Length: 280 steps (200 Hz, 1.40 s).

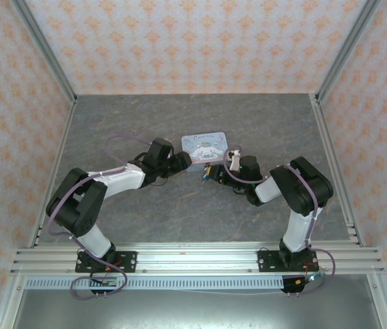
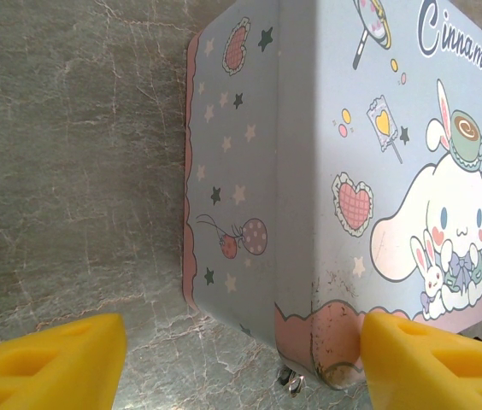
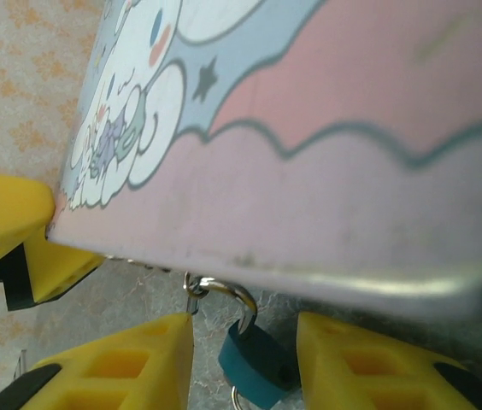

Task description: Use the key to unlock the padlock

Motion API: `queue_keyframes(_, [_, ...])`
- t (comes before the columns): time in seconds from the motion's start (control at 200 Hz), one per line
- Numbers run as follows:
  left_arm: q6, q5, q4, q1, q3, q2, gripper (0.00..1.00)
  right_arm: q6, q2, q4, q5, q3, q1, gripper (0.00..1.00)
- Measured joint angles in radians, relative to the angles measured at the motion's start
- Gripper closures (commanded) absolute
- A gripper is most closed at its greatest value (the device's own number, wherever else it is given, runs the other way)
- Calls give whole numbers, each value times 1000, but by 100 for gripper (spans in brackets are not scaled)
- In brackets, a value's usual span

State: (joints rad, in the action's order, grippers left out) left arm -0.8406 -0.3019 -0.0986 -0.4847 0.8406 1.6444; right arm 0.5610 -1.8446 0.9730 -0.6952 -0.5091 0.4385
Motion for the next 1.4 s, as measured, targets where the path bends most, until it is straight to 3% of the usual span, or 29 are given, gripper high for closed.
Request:
queue_keyframes(0.445, [0,0,0,0,0,0,28,29,-79,71,-31,-36,-7,75])
queue_keyframes(1.191, [-26,0,-1,0,0,0,29,116,-118,269,-8,16,-7,64])
queue_keyframes(1.401, [-26,0,-1,0,0,0,29,127,-118,311,-10,26,-7,66])
